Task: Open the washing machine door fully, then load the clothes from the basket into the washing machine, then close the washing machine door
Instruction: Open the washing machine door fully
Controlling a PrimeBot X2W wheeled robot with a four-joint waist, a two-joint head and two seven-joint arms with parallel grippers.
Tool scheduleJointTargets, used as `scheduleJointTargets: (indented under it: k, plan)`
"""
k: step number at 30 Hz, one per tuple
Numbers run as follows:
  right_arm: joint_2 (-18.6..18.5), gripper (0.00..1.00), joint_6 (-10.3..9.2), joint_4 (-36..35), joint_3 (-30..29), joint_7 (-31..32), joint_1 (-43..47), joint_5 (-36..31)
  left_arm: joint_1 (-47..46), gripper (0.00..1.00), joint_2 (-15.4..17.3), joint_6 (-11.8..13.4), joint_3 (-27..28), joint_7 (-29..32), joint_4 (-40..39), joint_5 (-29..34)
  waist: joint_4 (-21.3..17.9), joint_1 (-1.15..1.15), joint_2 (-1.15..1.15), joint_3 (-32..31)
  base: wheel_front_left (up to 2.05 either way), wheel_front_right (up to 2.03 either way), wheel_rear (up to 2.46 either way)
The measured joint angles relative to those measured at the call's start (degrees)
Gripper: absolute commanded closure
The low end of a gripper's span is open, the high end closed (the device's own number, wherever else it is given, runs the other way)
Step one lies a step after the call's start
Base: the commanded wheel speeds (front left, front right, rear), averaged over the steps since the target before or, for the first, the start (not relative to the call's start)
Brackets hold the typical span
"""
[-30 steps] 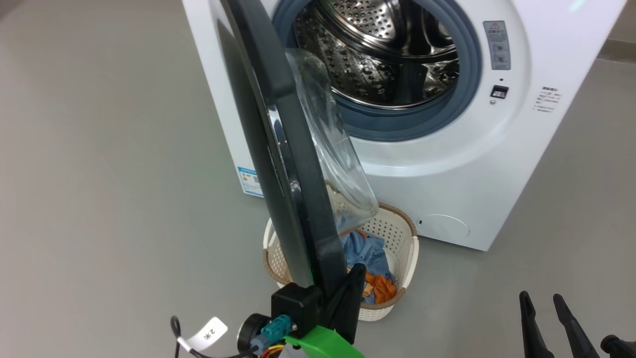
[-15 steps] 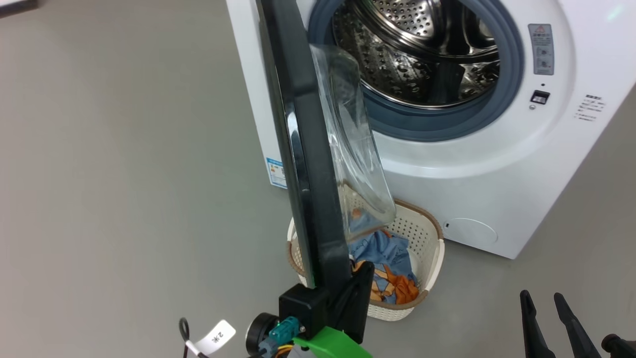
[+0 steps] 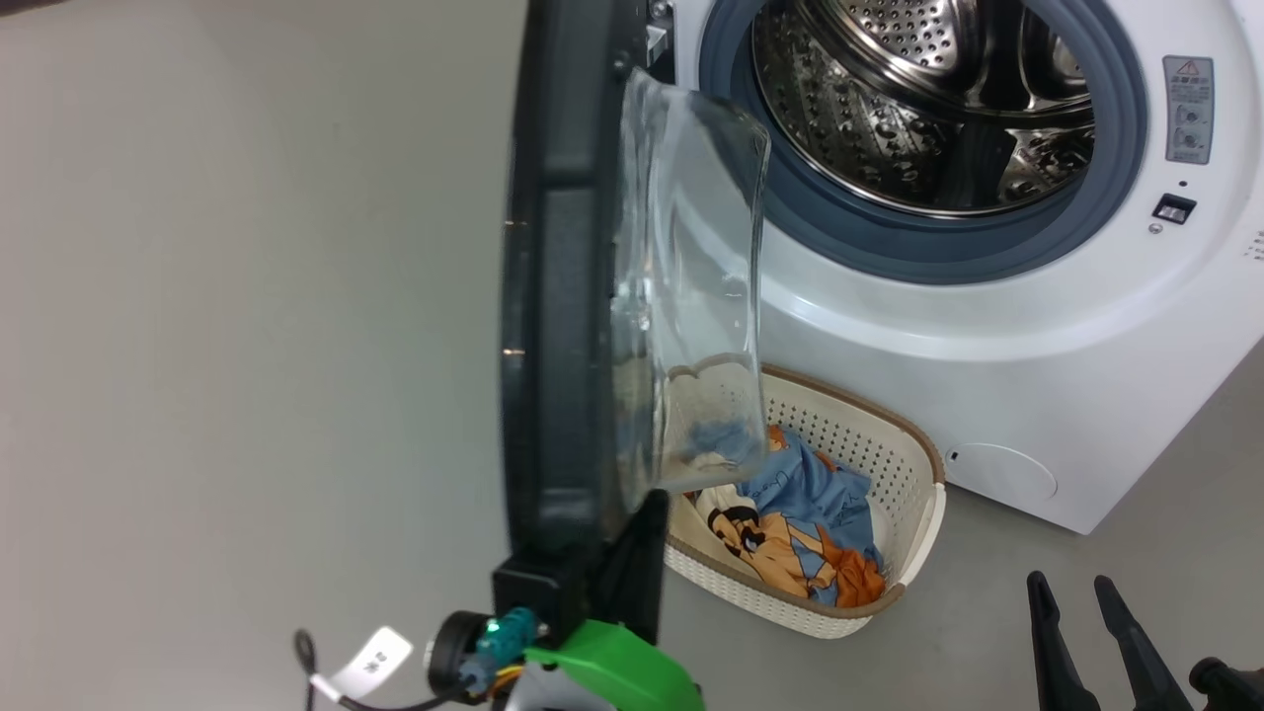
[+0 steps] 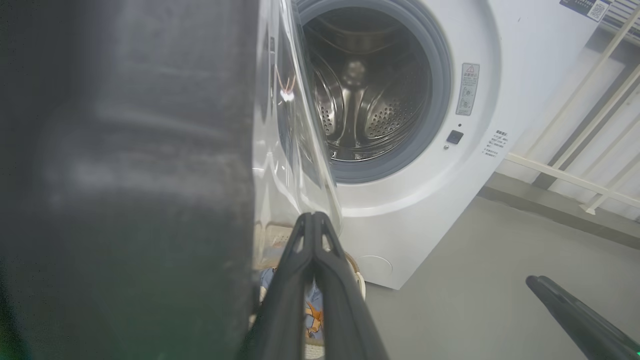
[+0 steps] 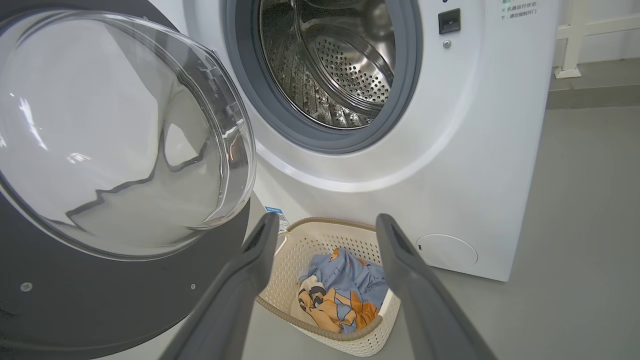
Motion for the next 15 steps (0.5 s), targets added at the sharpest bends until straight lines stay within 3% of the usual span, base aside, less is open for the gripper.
scheduleJointTargets:
  k: [15]
  plan:
    - [-1.5, 0.0, 0.0, 0.3, 1.8, 0.0, -1.1, 0.5, 1.6, 1.0, 5.6, 4.4, 9.6, -1.8, -0.6, -1.7, 0.9, 0.0, 0.0, 1.8, 0.0, 0.0, 0.0]
